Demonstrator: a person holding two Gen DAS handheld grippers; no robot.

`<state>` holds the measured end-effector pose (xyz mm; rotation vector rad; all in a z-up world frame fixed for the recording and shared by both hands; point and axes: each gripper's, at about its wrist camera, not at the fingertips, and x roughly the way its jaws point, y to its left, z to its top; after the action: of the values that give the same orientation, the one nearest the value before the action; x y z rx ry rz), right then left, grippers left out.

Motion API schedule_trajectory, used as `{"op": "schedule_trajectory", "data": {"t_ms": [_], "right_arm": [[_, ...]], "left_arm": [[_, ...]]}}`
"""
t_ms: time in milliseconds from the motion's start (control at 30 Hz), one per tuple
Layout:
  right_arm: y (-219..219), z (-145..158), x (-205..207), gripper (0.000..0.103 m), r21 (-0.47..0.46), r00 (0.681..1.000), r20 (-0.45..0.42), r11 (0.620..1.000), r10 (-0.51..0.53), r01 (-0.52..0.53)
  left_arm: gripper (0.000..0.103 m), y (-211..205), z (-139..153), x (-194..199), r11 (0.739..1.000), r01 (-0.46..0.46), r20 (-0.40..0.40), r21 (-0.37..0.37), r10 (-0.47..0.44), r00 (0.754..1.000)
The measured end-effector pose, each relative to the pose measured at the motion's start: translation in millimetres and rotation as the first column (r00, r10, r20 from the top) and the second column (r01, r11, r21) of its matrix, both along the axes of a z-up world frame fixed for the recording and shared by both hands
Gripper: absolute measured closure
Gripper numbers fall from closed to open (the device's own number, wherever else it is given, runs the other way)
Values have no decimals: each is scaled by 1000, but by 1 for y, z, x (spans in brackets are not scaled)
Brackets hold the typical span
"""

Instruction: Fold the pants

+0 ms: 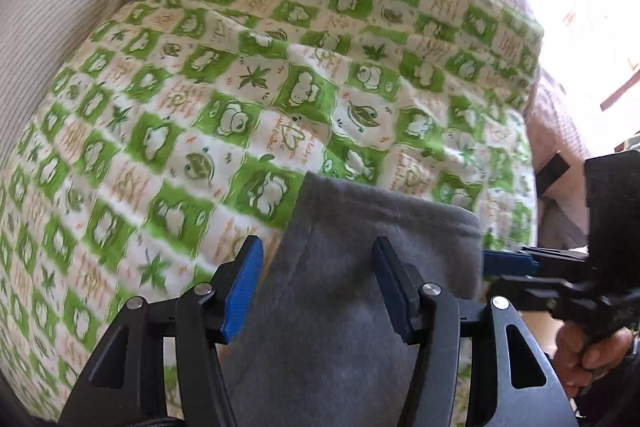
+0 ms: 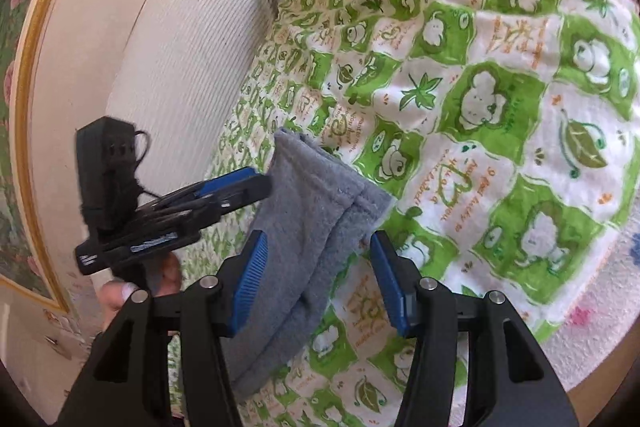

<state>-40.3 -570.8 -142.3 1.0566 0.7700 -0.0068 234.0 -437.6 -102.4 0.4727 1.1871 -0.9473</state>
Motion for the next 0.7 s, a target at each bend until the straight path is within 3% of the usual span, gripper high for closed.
{"op": "schedule_trajectory", "data": {"t_ms": [100,200,233,300,333,400,700], "right_arm": [[-1,-1,2,56,-4,1000,0,1000,-5,5],[-5,-5,5,67,-10,1000,-11,1000,-4,3],[-6,-6,5,72,-10,1000,-13,1000,-3,3],[-6,-7,7,94,-19,1000,-6,1000,2,-2],[-5,-4,7,94,-30,1000,8,1000,6,-5],[-2,4,4,95,-64,1000,27,998,12,-10],[34,56,-3,96,-149,984,146,986,103,-81]], "left_arm": [[49,-8,-9,2,1000,17,-30,-1,-17,999],[68,-14,-17,-1,999,43,-65,-17,-44,997],[75,-15,-18,-4,999,50,-51,-11,-51,997],[86,-13,-16,-8,998,66,-26,-15,-67,997],[91,-9,-12,-9,997,66,-11,-27,-66,998],[93,-1,-2,-10,997,52,-11,-63,-53,999],[94,54,54,-23,981,8,37,-192,-1,999]]}}
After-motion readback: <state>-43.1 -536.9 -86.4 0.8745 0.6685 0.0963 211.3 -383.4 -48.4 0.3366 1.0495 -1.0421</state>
